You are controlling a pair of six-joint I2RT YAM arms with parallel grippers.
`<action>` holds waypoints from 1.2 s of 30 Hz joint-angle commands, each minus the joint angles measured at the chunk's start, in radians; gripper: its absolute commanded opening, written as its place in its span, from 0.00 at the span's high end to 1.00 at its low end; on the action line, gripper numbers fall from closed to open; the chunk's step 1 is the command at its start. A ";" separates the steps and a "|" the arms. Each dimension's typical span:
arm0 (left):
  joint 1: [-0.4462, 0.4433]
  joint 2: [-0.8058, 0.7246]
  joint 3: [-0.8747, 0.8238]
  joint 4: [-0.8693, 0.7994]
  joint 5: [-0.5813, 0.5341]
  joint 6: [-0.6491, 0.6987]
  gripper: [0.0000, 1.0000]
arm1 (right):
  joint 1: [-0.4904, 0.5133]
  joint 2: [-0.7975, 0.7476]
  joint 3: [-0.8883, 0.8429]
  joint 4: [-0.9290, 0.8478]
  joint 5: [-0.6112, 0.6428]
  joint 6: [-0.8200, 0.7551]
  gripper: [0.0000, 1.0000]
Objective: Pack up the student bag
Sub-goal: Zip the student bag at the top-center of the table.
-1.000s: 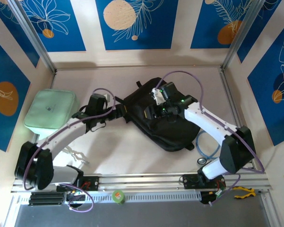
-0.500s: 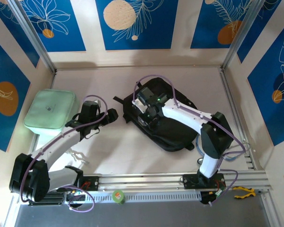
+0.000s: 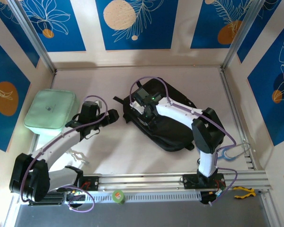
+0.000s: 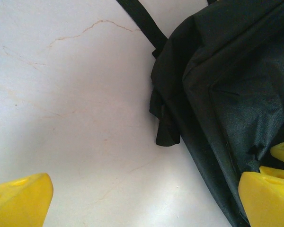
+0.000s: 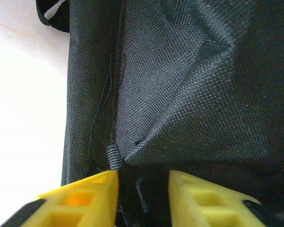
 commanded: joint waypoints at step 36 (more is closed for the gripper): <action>-0.259 0.391 0.110 0.633 0.310 -0.358 0.32 | -0.114 -0.267 -0.195 0.246 -0.141 0.332 1.00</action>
